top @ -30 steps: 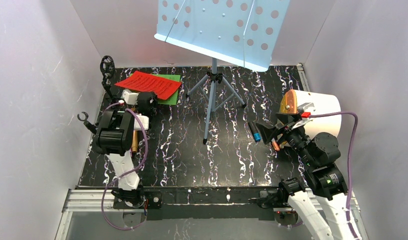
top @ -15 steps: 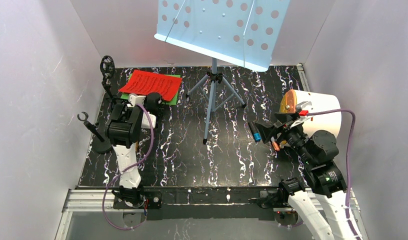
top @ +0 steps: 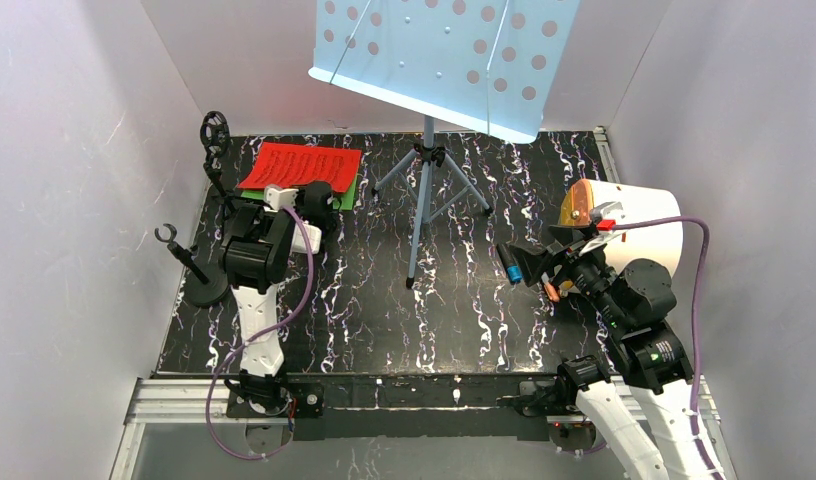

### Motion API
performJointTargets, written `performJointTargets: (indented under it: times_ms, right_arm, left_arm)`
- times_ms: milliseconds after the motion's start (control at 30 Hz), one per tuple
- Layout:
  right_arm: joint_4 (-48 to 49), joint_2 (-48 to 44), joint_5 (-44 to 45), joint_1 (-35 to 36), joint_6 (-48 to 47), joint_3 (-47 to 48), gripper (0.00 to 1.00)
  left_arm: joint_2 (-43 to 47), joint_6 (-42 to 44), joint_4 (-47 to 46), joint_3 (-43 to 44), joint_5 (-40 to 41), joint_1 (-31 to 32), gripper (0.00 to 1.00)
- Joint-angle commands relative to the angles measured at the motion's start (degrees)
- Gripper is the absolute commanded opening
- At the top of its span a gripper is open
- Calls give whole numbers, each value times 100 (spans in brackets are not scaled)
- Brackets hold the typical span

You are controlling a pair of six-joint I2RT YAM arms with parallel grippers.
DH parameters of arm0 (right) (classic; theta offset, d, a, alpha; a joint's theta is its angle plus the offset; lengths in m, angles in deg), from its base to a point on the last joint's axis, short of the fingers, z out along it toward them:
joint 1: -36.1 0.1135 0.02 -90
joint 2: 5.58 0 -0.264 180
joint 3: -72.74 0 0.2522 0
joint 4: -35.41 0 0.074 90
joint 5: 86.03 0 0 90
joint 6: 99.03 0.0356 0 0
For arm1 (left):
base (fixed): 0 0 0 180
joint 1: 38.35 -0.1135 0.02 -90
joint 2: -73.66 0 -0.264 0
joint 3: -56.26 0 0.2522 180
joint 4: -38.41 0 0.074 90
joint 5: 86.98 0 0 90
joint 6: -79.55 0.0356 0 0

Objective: Pack up the instrument practice props
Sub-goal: Place the sheet music at the corner of the board.

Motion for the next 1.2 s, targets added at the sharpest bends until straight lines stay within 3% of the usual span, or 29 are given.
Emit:
performJointTargets:
  times_ms: [0,167,467,833,1000,1167]
  right_arm:
    - [287,-14,64,25,-69,43,99]
    - [275,-52,83,25,-76,28,99]
    - [287,-87,68,35,-82,18,99]
    - [239,-91,35,49,-62,37,99]
    - [262,-77,10,51,-43,34,99]
    - [244,-36,34,50,-43,54,99]
  left_arm:
    - [108,-63,85,-134,317,20,21]
    - [580,-12,85,-559,420,43,46]
    - [1572,43,622,-1105,602,45,66]
    - [1670,52,2021,-959,688,18,77]
    - [1270,212,2064,-726,158,-234,78]
    - [856,848,2131,-179,126,-306,78]
